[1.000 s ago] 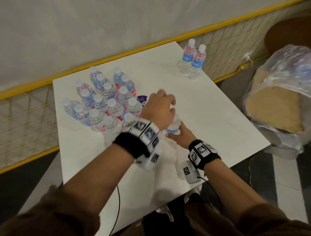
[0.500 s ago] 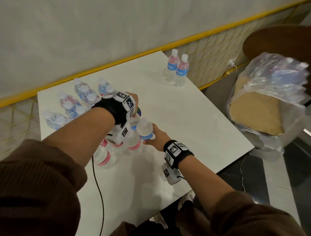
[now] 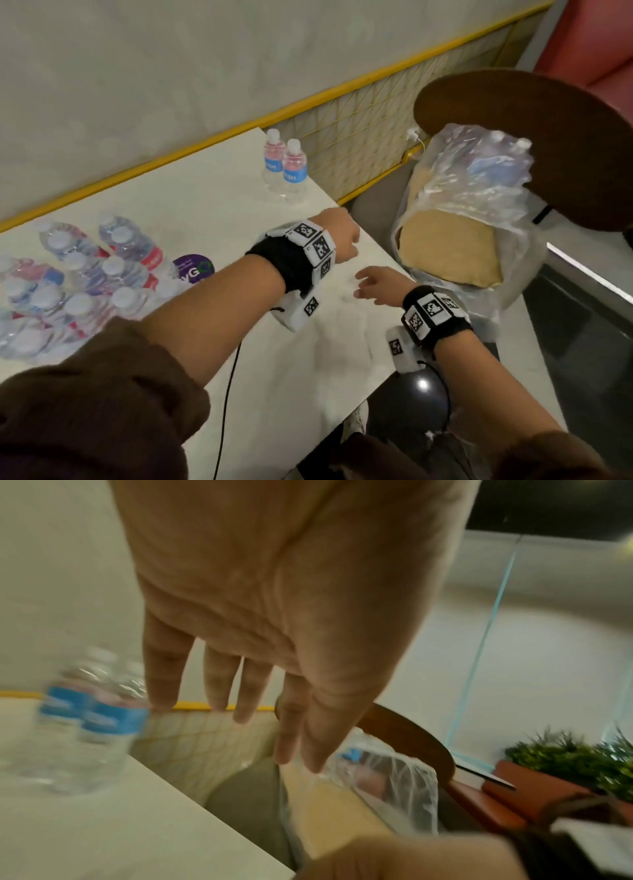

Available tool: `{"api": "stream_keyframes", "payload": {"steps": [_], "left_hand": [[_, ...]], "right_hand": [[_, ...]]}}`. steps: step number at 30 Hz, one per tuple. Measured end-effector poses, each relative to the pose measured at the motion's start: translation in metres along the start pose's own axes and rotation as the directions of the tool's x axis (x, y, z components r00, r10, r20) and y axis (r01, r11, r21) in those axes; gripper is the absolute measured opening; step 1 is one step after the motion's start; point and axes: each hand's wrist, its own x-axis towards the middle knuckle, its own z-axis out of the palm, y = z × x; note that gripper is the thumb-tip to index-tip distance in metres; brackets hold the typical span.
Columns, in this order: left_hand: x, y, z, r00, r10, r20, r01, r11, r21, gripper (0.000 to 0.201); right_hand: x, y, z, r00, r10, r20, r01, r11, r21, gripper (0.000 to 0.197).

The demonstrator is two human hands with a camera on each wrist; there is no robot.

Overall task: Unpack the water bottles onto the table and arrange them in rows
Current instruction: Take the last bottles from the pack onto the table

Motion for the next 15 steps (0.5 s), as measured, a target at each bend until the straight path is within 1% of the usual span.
{"api": "stream_keyframes", "payload": {"steps": [2,4,6,7,9,11,13,15], "left_hand": [[0.039,0.036,0.011,0.998,0.028,0.057,-0.027,0.999,-0.019,0.036],[0.075,0.067,0.02,0.996,0.054,0.074,-0.05,0.997,-0.054,0.036],[0.106,0.09,0.026,0.994,0.07,0.08,-0.061,0.992,-0.109,0.04],[0.121,0.098,0.028,0.996,0.065,0.067,-0.056,0.989,-0.136,0.047],[0.142,0.113,0.024,0.999,0.035,0.021,-0.03,0.98,-0.198,0.062],[0.154,0.123,0.013,0.998,0.031,-0.053,-0.044,0.961,-0.273,0.069],[0.159,0.13,0.002,0.982,0.046,-0.186,-0.103,0.945,-0.311,0.074],[0.161,0.134,-0.008,0.944,0.059,-0.325,-0.164,0.937,-0.307,0.075]], "right_hand": [[-0.002,0.026,-0.034,0.998,0.045,-0.05,-0.041,0.997,0.066,0.045],[-0.004,0.051,-0.064,0.991,0.076,-0.114,-0.065,0.993,0.1,0.039],[-0.005,0.074,-0.092,0.98,0.096,-0.172,-0.087,0.995,0.054,0.033],[-0.004,0.085,-0.105,0.974,0.11,-0.197,-0.104,0.994,0.04,0.031],[-0.002,0.103,-0.129,0.96,0.139,-0.244,-0.126,0.99,0.066,0.031],[0.004,0.114,-0.148,0.945,0.158,-0.285,-0.127,0.984,0.124,0.041],[0.013,0.116,-0.165,0.933,0.148,-0.327,-0.103,0.983,0.154,0.054],[0.027,0.107,-0.181,0.912,0.101,-0.397,-0.061,0.992,0.112,0.062]]}}
